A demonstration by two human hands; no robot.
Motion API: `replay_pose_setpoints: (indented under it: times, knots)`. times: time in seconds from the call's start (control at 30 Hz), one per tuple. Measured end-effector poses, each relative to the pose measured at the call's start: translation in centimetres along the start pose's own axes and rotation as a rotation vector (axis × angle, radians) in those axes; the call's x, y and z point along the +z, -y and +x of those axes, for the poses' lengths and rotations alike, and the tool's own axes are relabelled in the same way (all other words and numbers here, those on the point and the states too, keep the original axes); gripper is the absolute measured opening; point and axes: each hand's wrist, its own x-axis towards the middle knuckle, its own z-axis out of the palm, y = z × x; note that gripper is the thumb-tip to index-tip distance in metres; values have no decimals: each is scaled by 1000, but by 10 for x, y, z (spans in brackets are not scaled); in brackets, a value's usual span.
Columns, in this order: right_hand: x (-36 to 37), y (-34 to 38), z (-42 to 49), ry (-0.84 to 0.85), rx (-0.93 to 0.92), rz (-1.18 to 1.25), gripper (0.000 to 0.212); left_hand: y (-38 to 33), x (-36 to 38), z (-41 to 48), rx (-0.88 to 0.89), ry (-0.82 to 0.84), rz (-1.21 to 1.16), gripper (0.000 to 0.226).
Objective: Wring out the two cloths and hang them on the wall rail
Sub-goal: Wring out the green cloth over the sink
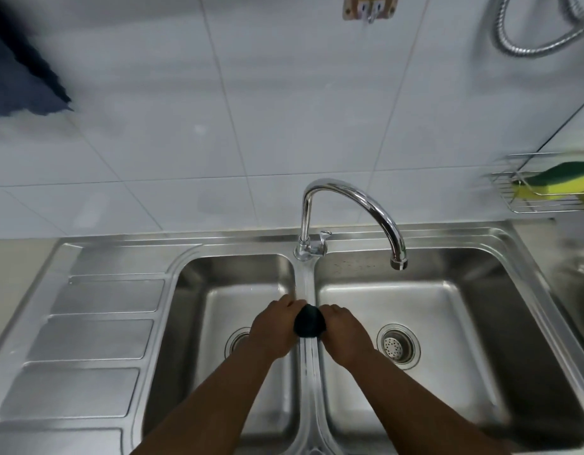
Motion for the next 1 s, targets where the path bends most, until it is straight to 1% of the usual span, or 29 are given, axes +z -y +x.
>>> replay_pose_setpoints:
  times: [0.07, 0.13, 0.2, 0.3, 0.37, 0.47, 0.57, 0.63, 0.7, 0.8, 0.87, 0.93, 1.0]
  knots:
    - [-2, 0, -4, -5, -22, -8, 23, -10, -5, -6, -19, 11, -24, 48]
    - [-7, 1, -9, -16, -48, 17, 21, -17, -5, -13, -41, 24, -58, 47]
    - [-16, 2, -16, -35, -94, 49, 20, -21, -8, -20, -51, 22, -63, 40]
    - [-38, 4, -28, -73, -160, 114, 16, -31, -26, -27, -49, -28, -104, 21]
    - [-59, 3, -34, -88, -177, 180, 13, -44, -45, -32, -13, -60, -99, 16]
    - [-100, 2, -45, -67, -198, 267, 11, -70, -81, -43, 34, -73, -91, 16]
    - [-135, -1, -59, -69, -212, 288, 13, -89, -106, -49, 59, -122, -210, 19]
    - [-153, -2, -71, -85, -211, 351, 13, -102, -118, -52, 87, -163, -243, 14]
    - [-166, -3, -84, -120, -226, 414, 13, -116, -126, -54, 109, -167, -296, 11]
    - [-177, -7, -100, -168, -240, 523, 20, -133, -129, -57, 122, -143, -484, 12]
    - [-179, -15, -108, -110, -247, 597, 30, -144, -126, -58, 109, -132, -636, 15]
    - [-179, -22, -115, -48, -253, 618, 39, -155, -120, -60, 89, -125, -742, 18]
    - [-180, -29, -120, -57, -251, 635, 40, -165, -112, -61, 72, -121, -804, 16]
